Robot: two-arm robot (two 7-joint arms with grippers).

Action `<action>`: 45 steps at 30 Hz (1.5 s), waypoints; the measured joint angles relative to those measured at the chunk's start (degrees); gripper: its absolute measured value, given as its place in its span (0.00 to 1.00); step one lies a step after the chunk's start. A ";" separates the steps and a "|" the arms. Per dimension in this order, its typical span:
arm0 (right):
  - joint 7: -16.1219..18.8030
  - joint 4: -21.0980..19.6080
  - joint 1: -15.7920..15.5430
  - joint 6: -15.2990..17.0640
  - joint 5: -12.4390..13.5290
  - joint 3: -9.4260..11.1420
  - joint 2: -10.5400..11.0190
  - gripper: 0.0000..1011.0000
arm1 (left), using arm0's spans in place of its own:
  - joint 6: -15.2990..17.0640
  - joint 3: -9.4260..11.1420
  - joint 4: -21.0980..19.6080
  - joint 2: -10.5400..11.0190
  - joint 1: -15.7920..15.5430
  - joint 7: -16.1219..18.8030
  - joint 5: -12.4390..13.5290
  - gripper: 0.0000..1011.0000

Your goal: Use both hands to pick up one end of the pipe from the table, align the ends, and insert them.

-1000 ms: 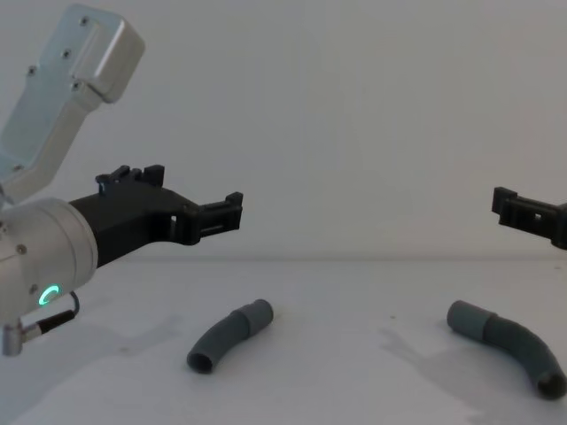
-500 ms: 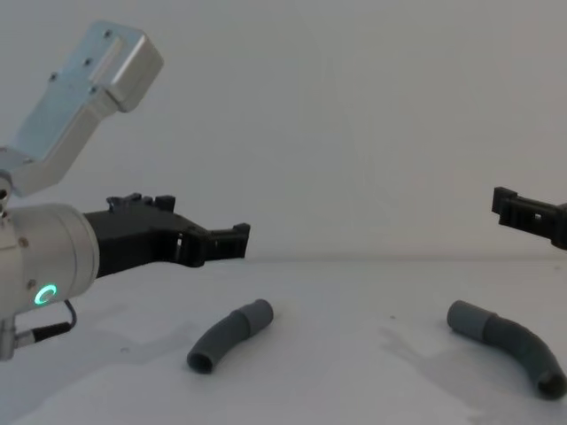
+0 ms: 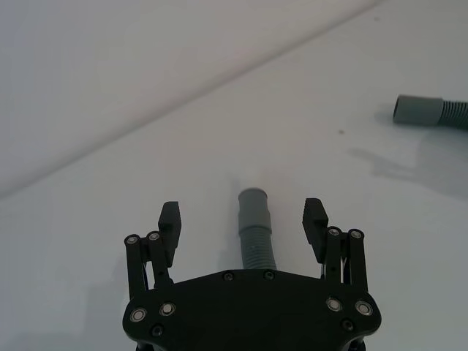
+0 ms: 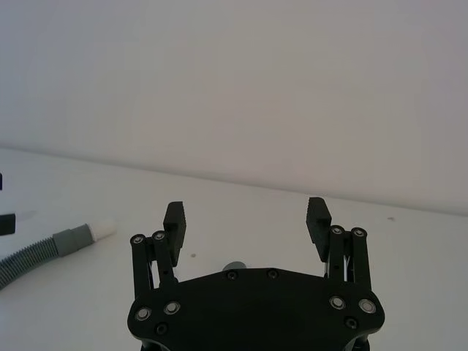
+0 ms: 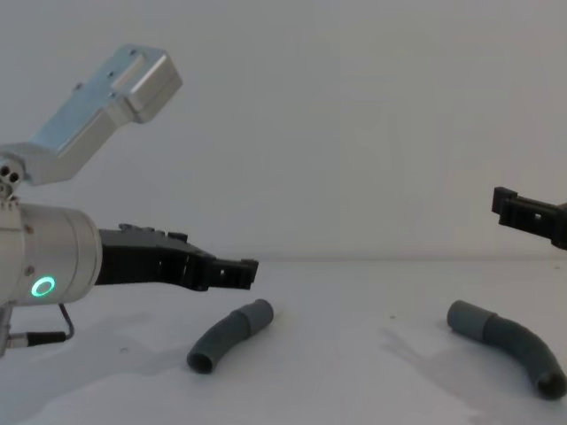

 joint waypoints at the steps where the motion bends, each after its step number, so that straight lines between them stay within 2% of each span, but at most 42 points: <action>1: 0.00 0.00 0.00 0.00 0.00 0.00 0.00 0.99 | 0.81 0.06 0.28 0.02 -0.37 -0.48 -0.19 0.99; 13: 0.00 0.00 0.00 0.00 0.00 0.00 0.00 0.99 | 4.32 0.46 2.86 -0.44 -2.54 -2.97 -0.78 0.99; 45: 0.00 0.00 0.00 0.00 0.00 0.00 0.00 0.99 | 4.81 1.48 10.77 -3.92 -5.75 -4.83 0.88 0.99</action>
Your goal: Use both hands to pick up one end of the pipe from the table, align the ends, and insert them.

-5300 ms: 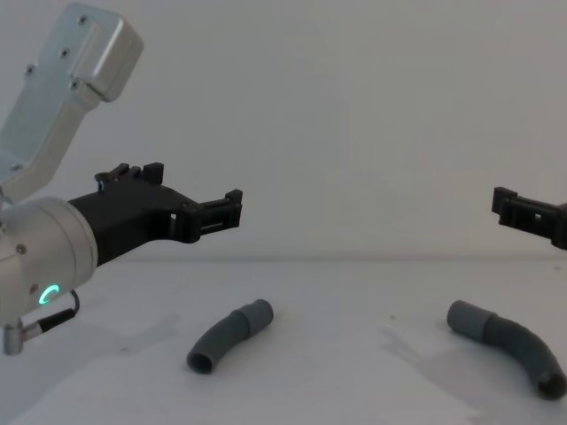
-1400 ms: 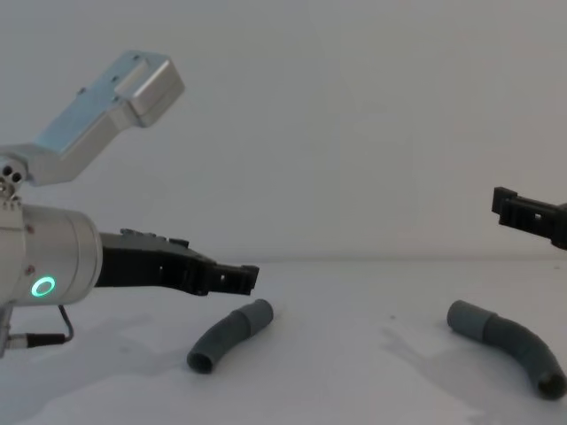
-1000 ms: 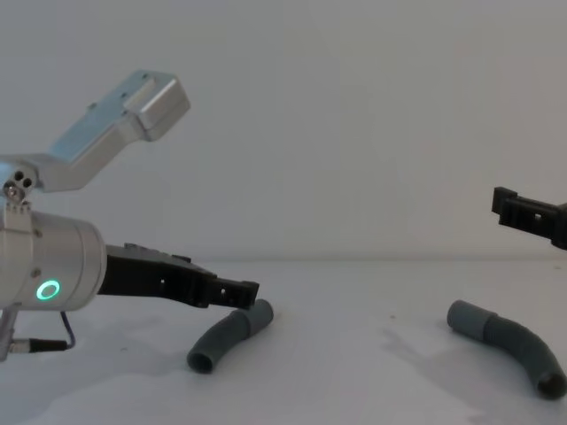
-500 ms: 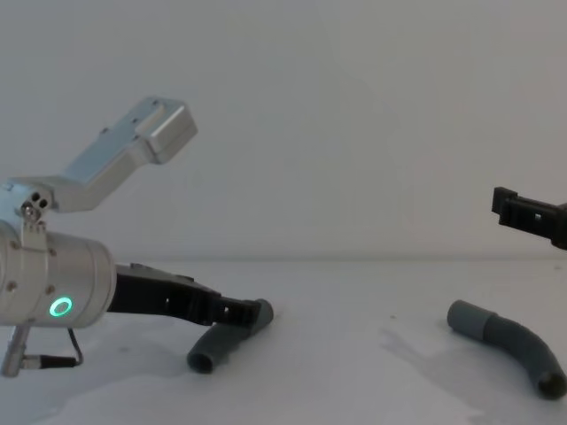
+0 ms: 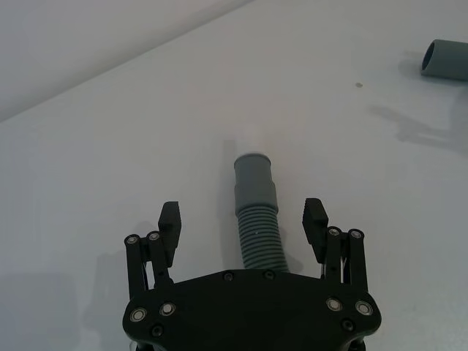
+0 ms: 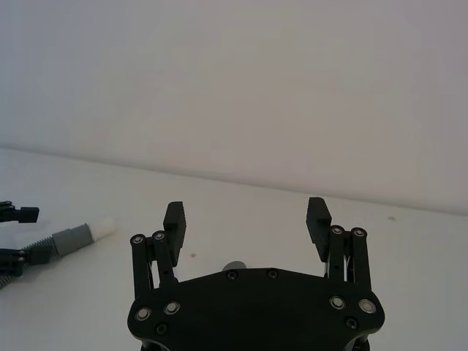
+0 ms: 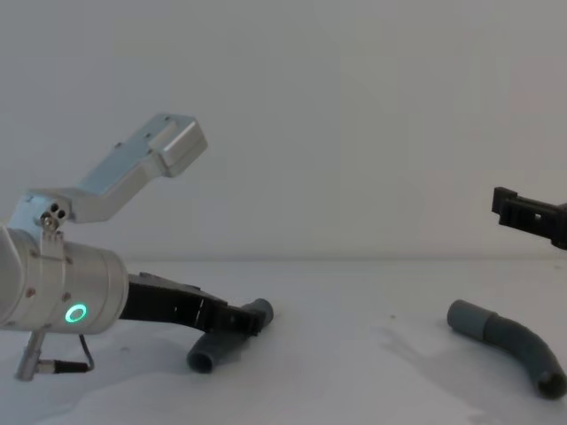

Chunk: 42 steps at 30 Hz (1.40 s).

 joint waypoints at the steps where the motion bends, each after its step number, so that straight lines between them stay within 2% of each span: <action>1: 0.00 0.00 0.00 0.00 0.00 0.00 0.00 0.99 | 0.01 0.10 0.32 -0.10 -0.26 -0.19 0.12 0.99; 23: 0.00 0.00 0.00 0.00 0.00 0.00 0.00 0.99 | 2.35 1.62 5.44 -1.78 -5.00 -3.46 1.61 0.99; 42: 0.00 0.00 0.00 0.00 0.00 0.00 0.00 0.99 | 3.00 1.19 7.60 -3.37 -5.85 -4.62 1.65 0.99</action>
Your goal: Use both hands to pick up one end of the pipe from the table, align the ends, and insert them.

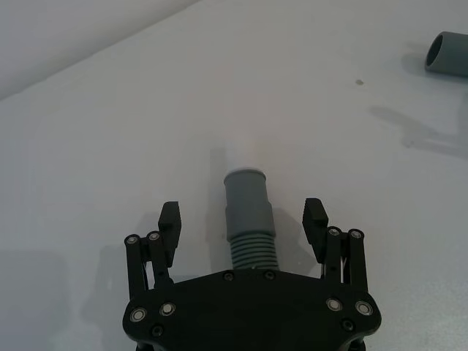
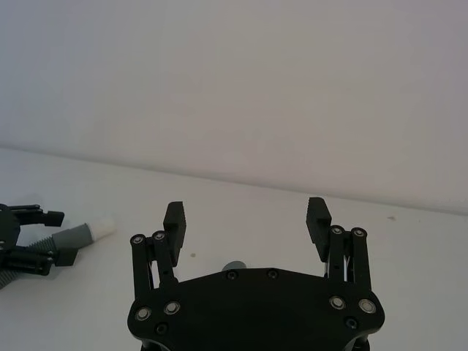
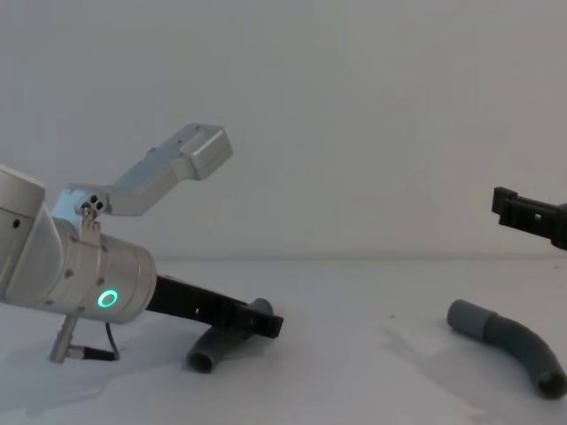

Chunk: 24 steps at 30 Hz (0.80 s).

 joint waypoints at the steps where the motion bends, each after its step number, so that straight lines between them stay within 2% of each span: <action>1: 0.00 0.00 0.00 0.00 0.00 0.00 0.00 0.99 | 0.04 -0.02 0.00 -0.03 0.04 -0.01 0.01 0.99; 24: 0.00 0.00 0.00 0.00 0.00 0.00 0.00 0.99 | 2.33 -1.28 -2.32 -0.48 2.03 0.70 0.58 0.99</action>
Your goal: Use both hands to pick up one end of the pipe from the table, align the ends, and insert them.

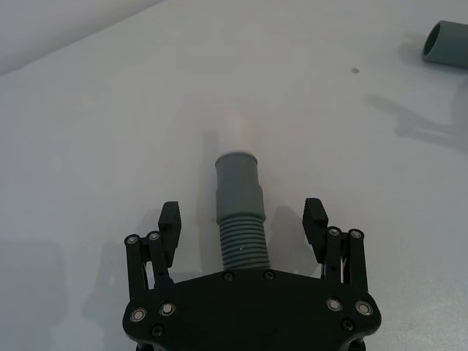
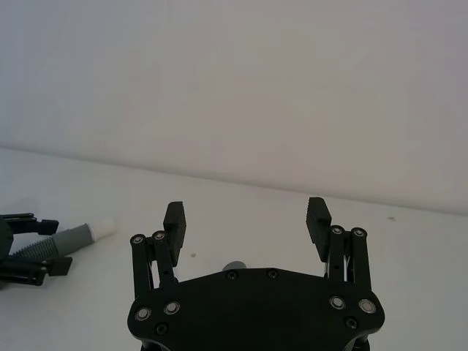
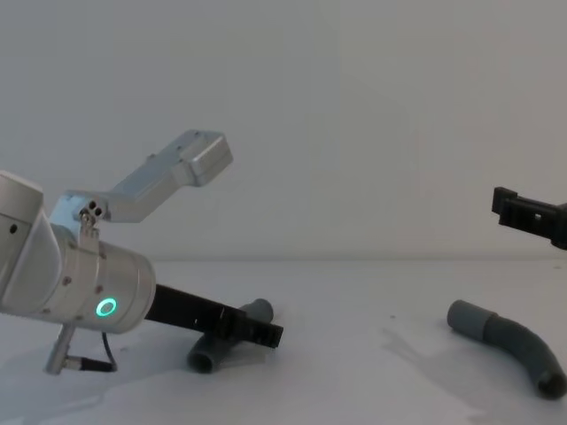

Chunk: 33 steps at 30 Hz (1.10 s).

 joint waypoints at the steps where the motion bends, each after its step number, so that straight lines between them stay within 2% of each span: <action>1: 0.00 0.00 0.00 0.00 0.00 0.00 0.00 0.99 | 0.06 -0.07 -0.06 -0.05 0.08 0.06 0.01 0.99; 4: 0.00 0.00 0.00 0.00 0.00 0.00 0.00 0.99 | 0.20 -0.20 -0.20 -0.11 0.24 0.15 0.03 0.97; 8: 0.00 0.00 0.00 0.00 0.00 0.00 0.00 0.99 | 0.32 -0.32 -0.29 -0.17 0.38 0.23 0.06 0.88; 9: 0.00 0.00 0.00 0.00 0.00 0.00 0.00 0.99 | 0.34 -0.35 -0.32 -0.18 0.40 0.25 0.07 0.82; 11: 0.00 0.00 0.00 0.00 0.00 0.00 0.00 0.99 | 0.39 -0.40 -0.38 -0.21 0.45 0.29 0.08 0.81; 14: 0.00 0.00 0.00 0.00 0.00 0.00 0.00 0.99 | 0.44 -0.45 -0.43 -0.24 0.52 0.33 0.10 0.70; 16: 0.00 0.00 0.00 0.00 0.00 0.00 0.00 0.99 | 0.46 -0.47 -0.44 -0.25 0.55 0.35 0.10 0.67; 20: 0.00 0.00 0.00 0.00 0.00 0.00 0.00 0.99 | 0.51 -0.53 -0.49 -0.27 0.60 0.37 0.12 0.50; 21: 0.00 0.00 0.00 0.00 0.00 0.00 0.00 0.99 | 0.52 -0.54 -0.50 -0.27 0.61 0.38 0.12 0.50; 24: 0.00 0.00 0.00 0.00 0.00 0.00 0.00 0.99 | 0.54 -0.56 -0.52 -0.29 0.63 0.40 0.13 0.38; 26: 0.00 0.00 0.00 0.00 0.00 0.00 0.00 0.99 | 0.56 -0.57 -0.53 -0.29 0.65 0.41 0.13 0.35; 33: 0.00 0.00 0.00 0.00 0.00 0.00 0.00 0.99 | 0.60 -0.62 -0.58 -0.33 0.68 0.45 0.12 0.34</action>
